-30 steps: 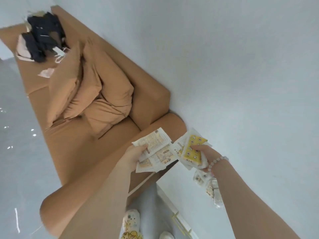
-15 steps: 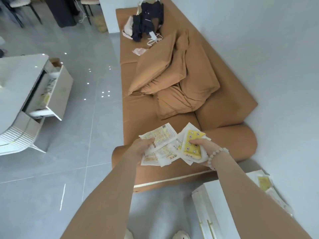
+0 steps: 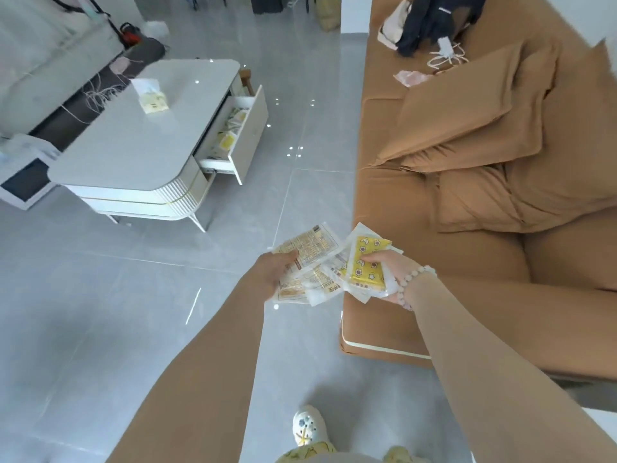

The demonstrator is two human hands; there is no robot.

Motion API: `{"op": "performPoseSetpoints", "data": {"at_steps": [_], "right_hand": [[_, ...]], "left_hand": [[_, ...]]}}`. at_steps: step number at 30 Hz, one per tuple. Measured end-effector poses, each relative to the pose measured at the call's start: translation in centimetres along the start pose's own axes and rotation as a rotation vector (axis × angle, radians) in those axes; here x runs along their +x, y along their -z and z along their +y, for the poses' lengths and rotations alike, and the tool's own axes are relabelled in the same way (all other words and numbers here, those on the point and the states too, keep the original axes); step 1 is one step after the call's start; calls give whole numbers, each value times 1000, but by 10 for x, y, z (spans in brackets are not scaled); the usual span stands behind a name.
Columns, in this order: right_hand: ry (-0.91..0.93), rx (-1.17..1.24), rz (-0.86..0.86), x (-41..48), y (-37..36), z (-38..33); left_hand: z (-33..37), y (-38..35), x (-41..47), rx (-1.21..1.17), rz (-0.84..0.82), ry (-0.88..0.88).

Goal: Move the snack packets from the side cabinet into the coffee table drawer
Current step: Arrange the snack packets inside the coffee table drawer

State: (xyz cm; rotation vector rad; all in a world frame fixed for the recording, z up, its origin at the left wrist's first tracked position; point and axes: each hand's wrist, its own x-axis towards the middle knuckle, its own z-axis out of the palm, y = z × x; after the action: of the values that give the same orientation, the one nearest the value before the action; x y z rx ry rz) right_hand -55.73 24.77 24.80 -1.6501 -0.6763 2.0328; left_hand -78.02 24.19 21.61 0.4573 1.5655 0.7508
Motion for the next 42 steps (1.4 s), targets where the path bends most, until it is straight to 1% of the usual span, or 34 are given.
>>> {"op": "performPoseSetpoints", "data": {"at_steps": [4, 8, 11, 15, 19, 24, 30, 34, 42], "right_hand": [[8, -47, -9, 22, -56, -9], [-8, -121, -42, 40, -100, -16], [-29, -134, -85, 51, -125, -23], [-24, -182, -112, 71, -146, -40], [-41, -213, -128, 106, -168, -67], [-38, -291, -202, 153, -193, -114], [-44, -340, -239, 199, -211, -179], [-51, -384, -249, 225, -226, -215], [-58, -323, -255, 270, -263, -254]], "left_hand": [[4, 54, 6, -24, 44, -14], [5, 93, 12, -34, 97, 12], [10, 116, 21, -36, 137, 19], [22, 136, 42, -52, 149, 18], [48, 149, 69, -35, 161, 7], [92, 173, 107, -24, 212, 3], [147, 179, 149, -62, 195, 3], [180, 185, 175, -97, 159, -43], [228, 216, 222, -101, 158, -57]]}}
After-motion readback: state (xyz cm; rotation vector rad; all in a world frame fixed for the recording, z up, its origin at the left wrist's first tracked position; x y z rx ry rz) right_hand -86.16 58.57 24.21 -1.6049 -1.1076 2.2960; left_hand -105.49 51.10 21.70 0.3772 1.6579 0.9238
